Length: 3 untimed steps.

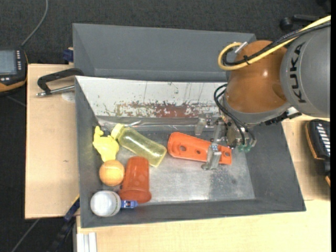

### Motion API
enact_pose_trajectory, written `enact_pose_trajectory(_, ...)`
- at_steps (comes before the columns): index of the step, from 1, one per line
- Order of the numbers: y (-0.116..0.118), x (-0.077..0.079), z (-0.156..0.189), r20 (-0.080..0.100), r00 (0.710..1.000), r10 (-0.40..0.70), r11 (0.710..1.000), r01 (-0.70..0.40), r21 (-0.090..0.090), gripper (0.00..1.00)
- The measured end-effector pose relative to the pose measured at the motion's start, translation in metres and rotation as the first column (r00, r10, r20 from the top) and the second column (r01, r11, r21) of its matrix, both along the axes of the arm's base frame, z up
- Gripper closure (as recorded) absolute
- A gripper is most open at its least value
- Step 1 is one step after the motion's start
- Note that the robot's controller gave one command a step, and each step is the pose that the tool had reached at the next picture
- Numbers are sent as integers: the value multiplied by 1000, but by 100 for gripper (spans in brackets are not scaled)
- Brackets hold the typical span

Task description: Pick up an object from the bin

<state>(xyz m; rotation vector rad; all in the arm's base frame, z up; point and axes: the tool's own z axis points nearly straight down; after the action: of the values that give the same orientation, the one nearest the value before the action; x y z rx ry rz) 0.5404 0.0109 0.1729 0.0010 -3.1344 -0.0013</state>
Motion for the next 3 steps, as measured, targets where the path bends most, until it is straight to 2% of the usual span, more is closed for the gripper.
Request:
enact_pose_trajectory(1, 0, 1, 5, 9, 1000, -1, 1000, 1, 0, 0)
enact_pose_trajectory(2, 9, 42, -76, 6, 956, 293, 956, -293, 2, 100)
enact_pose_trajectory(3, 8, 42, -76, 6, 956, 293, 956, -293, 3, 0)
